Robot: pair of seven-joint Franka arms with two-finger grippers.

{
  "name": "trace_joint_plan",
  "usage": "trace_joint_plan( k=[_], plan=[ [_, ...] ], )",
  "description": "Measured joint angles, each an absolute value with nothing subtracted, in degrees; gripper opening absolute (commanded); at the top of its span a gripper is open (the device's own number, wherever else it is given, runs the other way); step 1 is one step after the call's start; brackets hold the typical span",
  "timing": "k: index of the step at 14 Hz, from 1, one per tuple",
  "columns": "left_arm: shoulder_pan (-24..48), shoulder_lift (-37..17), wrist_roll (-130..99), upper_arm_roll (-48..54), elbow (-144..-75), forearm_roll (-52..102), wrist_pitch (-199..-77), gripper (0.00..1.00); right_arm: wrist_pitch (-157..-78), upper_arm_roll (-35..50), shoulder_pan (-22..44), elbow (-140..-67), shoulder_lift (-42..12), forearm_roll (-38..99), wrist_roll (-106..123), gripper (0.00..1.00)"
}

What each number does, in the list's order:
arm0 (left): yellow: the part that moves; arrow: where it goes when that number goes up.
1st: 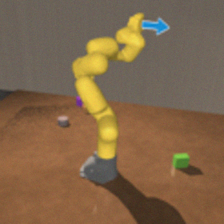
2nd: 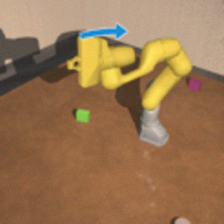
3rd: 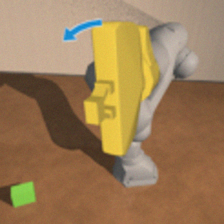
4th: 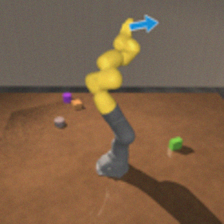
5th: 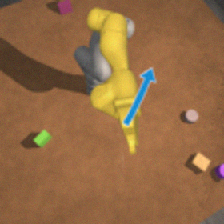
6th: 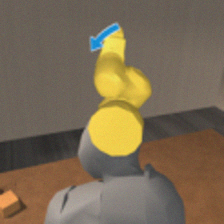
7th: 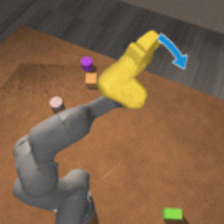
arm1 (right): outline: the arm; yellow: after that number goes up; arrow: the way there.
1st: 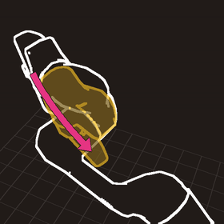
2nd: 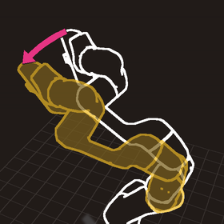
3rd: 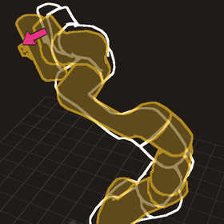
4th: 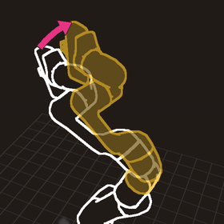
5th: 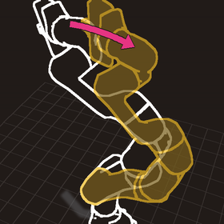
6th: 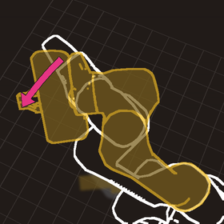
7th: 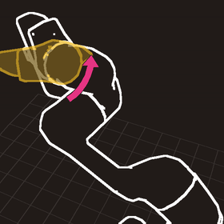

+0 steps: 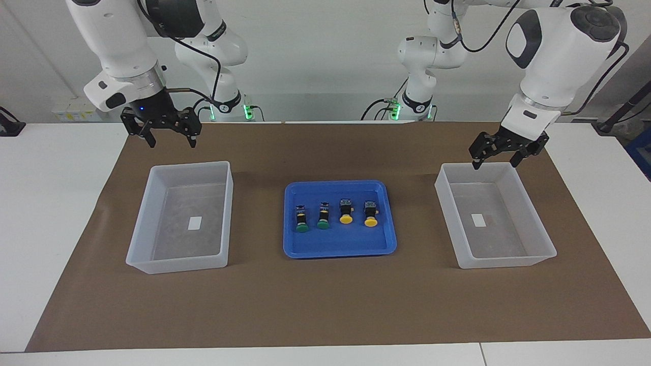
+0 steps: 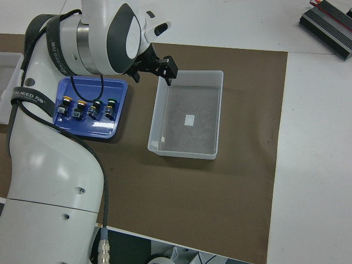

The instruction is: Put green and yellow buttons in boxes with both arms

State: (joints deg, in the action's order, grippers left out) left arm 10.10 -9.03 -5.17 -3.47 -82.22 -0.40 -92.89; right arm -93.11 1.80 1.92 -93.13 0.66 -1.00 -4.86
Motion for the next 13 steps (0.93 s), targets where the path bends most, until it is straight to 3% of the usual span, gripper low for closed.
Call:
trace_joint_plan(
  k=[6, 13],
  plan=[
    [10.1, -8.87, -5.17, -3.47, -82.85, -0.49, -93.42, 1.0, -97.43, 2.62, 2.41, -95.28, 0.65, -0.98, -4.86, 1.0],
    [10.11, -8.25, -5.17, -3.3, -84.5, -0.49, -94.79, 1.0, -110.78, 3.18, 8.55, -101.22, -1.67, -0.97, -9.18, 1.0]
  ],
)
